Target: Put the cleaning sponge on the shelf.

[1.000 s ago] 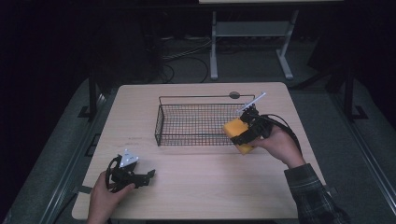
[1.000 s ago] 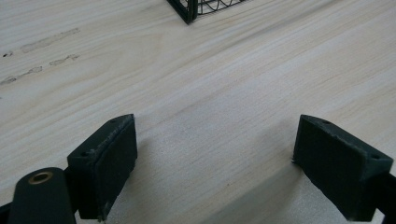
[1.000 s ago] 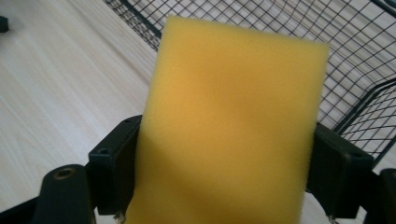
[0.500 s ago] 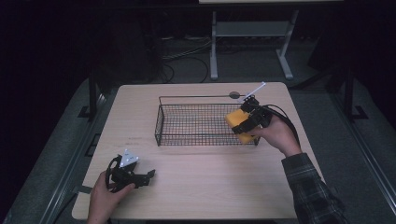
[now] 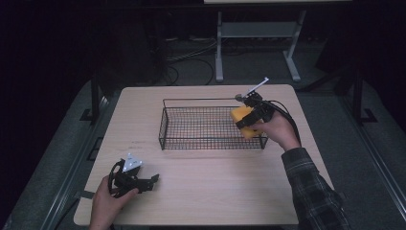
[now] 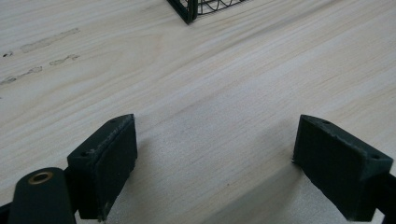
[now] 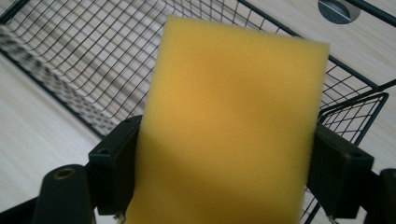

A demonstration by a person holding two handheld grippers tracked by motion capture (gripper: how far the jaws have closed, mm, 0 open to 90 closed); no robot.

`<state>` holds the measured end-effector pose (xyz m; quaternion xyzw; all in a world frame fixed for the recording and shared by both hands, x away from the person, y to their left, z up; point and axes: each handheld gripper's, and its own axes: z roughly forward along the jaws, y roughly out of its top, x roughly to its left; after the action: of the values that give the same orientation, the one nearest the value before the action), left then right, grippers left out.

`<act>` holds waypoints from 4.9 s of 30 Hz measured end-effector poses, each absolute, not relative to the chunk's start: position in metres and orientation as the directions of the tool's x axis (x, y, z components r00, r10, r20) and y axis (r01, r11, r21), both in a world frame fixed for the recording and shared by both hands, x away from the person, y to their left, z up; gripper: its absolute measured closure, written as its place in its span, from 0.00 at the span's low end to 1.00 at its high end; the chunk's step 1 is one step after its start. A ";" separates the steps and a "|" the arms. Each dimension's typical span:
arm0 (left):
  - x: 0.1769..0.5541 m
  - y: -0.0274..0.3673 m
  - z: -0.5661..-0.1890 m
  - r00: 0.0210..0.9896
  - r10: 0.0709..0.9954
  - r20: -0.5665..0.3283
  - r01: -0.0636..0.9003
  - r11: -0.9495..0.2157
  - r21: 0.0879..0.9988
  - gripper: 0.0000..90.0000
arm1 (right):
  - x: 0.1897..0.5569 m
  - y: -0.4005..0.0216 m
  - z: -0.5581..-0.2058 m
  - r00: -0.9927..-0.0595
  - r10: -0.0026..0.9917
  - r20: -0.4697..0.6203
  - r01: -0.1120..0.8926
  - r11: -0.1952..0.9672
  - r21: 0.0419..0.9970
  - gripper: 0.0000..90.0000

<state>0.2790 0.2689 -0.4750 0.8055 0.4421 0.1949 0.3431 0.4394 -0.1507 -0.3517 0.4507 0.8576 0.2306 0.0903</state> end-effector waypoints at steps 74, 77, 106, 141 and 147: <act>0.279 0.269 -0.475 0.533 0.846 0.011 0.579 -0.374 0.725 0.14 | 0.465 -0.151 -0.401 -0.523 0.849 0.077 0.795 0.452 0.405 0.14; 0.279 0.269 -0.475 0.533 0.846 0.010 0.579 -0.373 0.725 0.14 | 0.465 -0.150 -0.398 -0.526 0.847 0.075 0.791 0.454 0.411 0.14; 0.279 0.269 -0.475 0.533 0.846 0.011 0.578 -0.374 0.725 0.14 | 0.392 -0.185 -0.363 -0.578 0.814 0.056 0.683 0.446 0.579 0.03; 0.279 0.269 -0.475 0.535 0.845 0.013 0.577 -0.376 0.725 0.14 | 0.287 -0.243 -0.452 -0.507 0.862 0.018 0.658 0.373 0.654 0.01; 0.279 0.269 -0.475 0.534 0.845 0.013 0.577 -0.376 0.725 0.14 | 0.277 -0.250 -0.461 -0.507 0.862 0.013 0.641 0.367 0.674 0.01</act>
<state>0.2791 0.2690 -0.4751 0.8060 0.4411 0.1957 0.3429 0.2775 -0.2504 -0.4609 0.4651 0.8080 0.3168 0.1743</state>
